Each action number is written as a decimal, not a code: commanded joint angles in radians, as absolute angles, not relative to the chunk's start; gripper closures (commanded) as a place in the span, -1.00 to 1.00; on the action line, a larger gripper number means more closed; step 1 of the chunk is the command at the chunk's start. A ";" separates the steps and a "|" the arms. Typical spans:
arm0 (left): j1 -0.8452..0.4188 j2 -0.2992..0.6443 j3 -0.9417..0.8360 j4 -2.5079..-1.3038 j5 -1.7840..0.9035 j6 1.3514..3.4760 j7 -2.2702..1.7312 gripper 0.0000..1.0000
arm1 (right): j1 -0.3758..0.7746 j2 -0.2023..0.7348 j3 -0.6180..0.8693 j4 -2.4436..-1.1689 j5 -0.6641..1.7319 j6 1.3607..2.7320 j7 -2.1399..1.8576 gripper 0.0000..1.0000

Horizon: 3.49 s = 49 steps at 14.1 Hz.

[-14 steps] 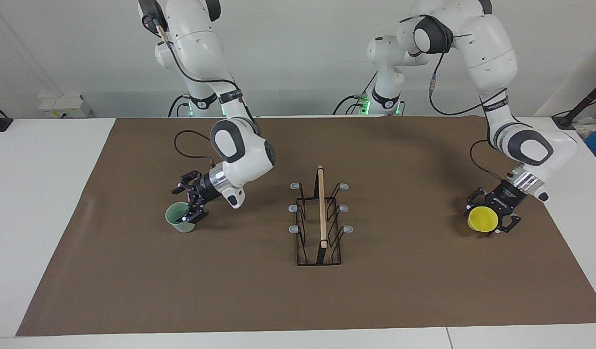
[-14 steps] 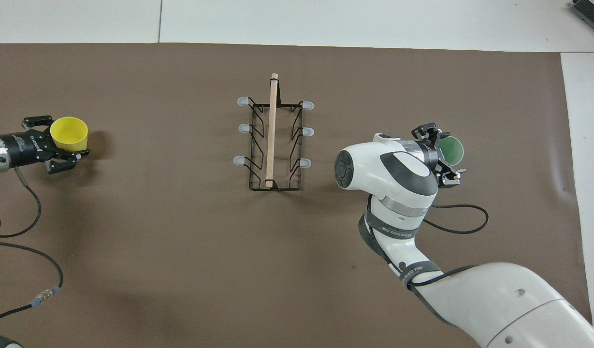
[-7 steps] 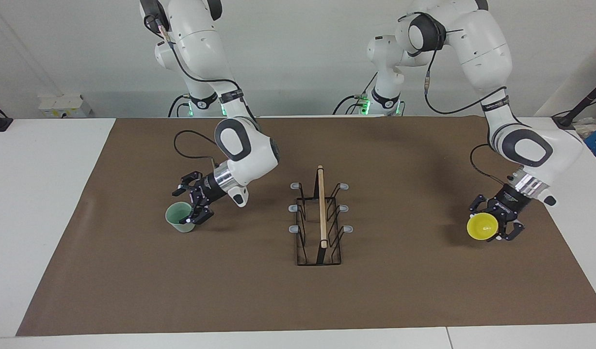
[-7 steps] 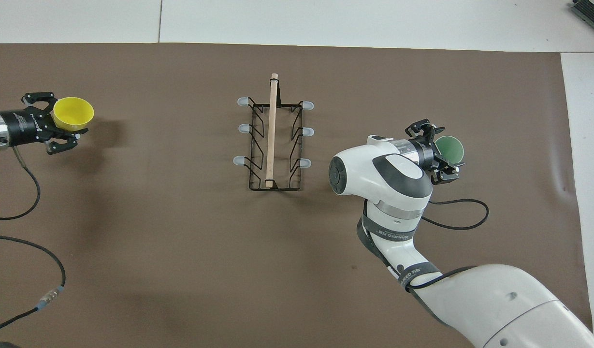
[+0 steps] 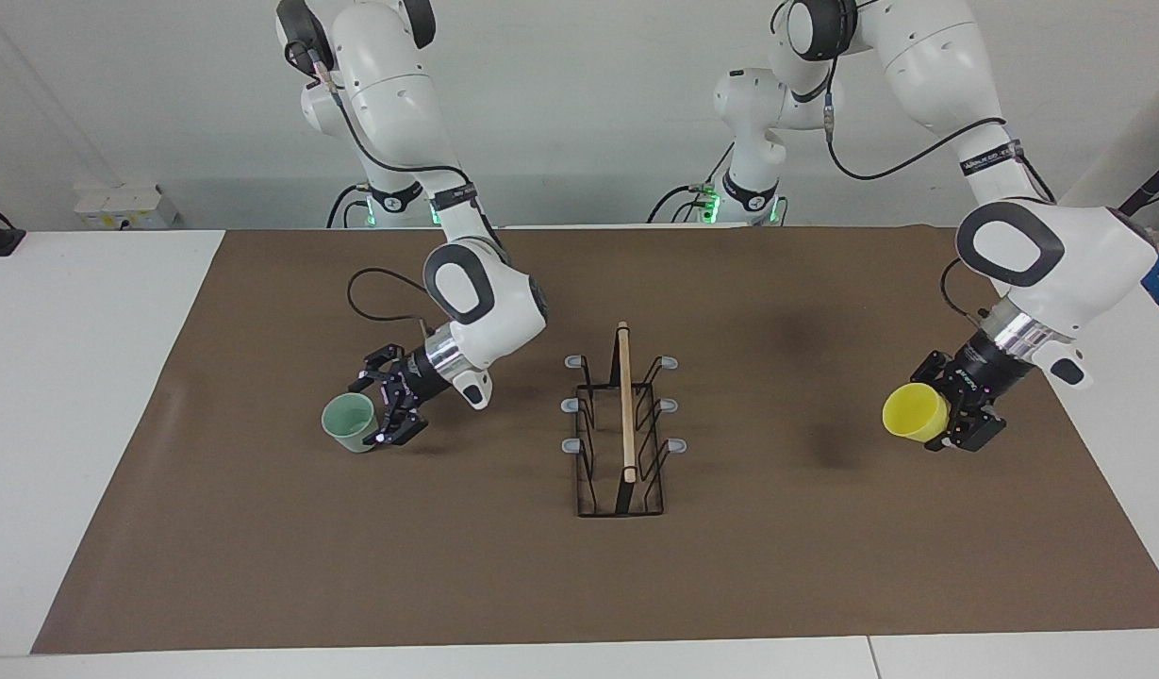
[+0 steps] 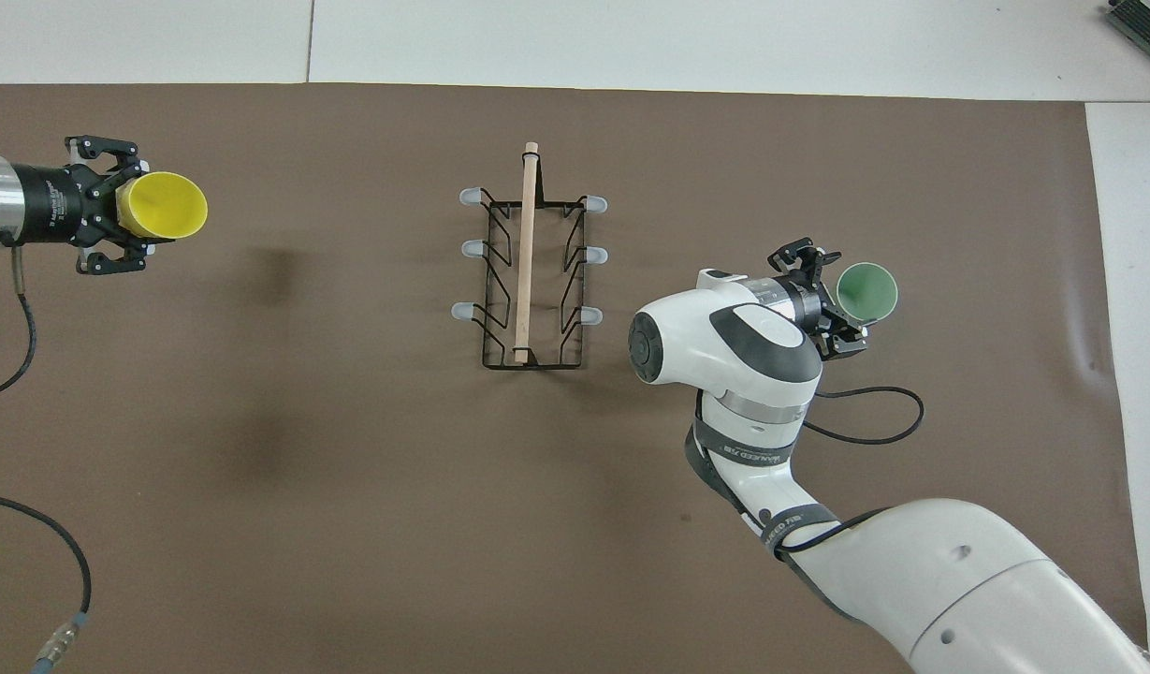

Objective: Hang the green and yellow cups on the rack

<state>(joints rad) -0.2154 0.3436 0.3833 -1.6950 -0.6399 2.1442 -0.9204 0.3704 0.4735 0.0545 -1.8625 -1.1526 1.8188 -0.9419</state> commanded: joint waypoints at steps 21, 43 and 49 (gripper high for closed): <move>-0.216 0.041 -0.323 -2.085 0.826 2.336 -1.857 1.00 | 0.291 0.491 0.055 -2.033 -1.471 1.960 -0.655 -1.00; -0.203 0.100 -0.437 -2.010 0.950 2.402 -1.901 -1.00 | 0.206 0.121 0.063 -1.902 -0.337 1.933 -0.951 1.00; -0.193 0.115 -0.361 -1.881 0.674 2.313 -1.411 -1.00 | 0.204 0.035 0.064 -1.887 -0.050 1.950 -0.959 1.00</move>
